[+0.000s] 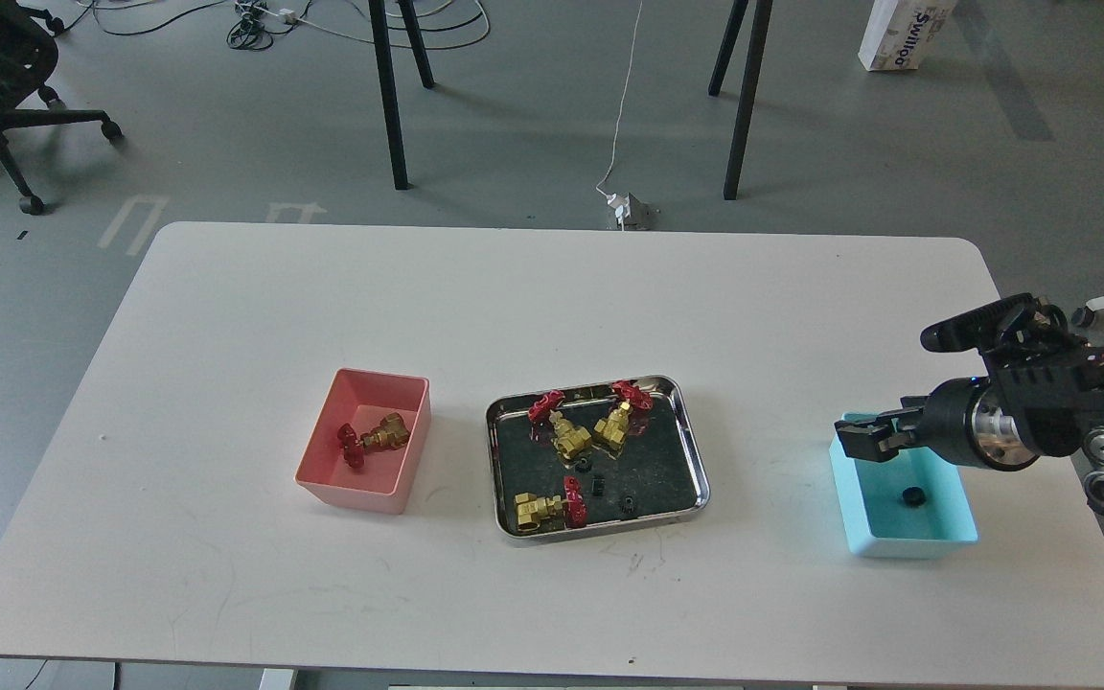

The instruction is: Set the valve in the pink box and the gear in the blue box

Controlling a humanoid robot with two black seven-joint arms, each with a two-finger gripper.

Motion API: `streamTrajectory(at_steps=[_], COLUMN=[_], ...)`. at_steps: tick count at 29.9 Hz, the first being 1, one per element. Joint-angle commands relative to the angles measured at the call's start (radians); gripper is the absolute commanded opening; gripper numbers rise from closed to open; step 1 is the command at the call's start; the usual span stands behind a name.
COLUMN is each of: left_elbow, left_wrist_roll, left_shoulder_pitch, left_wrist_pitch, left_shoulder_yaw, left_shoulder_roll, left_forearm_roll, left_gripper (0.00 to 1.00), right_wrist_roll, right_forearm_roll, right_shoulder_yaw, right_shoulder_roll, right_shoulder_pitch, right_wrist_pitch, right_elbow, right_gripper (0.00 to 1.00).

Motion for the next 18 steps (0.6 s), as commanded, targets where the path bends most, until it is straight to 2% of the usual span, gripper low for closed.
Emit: streamTrajectory(at_steps=[1, 3, 5, 9, 15, 18], left_elbow=[0.008, 0.016, 0.034, 0.074, 0.116, 0.116], left_wrist_roll=[0.008, 0.008, 0.009, 0.015, 0.017, 0.015], left_shoulder_pitch=[-0.011, -0.015, -0.023, -0.046, -0.054, -0.049], left_wrist_pitch=[-0.001, -0.002, -0.005, -0.004, 0.002, 0.001], left_shoulder_yaw=[0.011, 0.028, 0.041, 0.093, 0.145, 0.146], left_shoulder_roll=[-0.014, -0.054, -0.086, -0.143, -0.200, -0.203], left_forearm_roll=[0.008, 0.006, 0.010, 0.010, 0.010, 0.011], left_gripper=[0.95, 0.95, 0.95, 0.95, 0.95, 0.95], right_wrist_roll=[-0.001, 0.003, 0.005, 0.003, 0.014, 0.016], right_forearm_roll=[0.223, 0.282, 0.302, 0.369, 0.541, 0.540], right_shoulder_yaw=[0.255, 0.372, 0.443, 0.501, 0.491, 0.465], right_shoulder_roll=[0.064, 0.144, 0.210, 0.337, 0.439, 0.463], right_shoulder_pitch=[0.011, 0.029, 0.061, 0.153, 0.290, 0.296], right_wrist_pitch=[0.000, 0.000, -0.009, -0.169, -0.485, -0.533], right_elbow=[-0.160, -0.271, -0.366, -0.580, -0.907, -0.998], right_gripper=[0.84, 0.93, 0.94, 0.95, 0.97, 0.98])
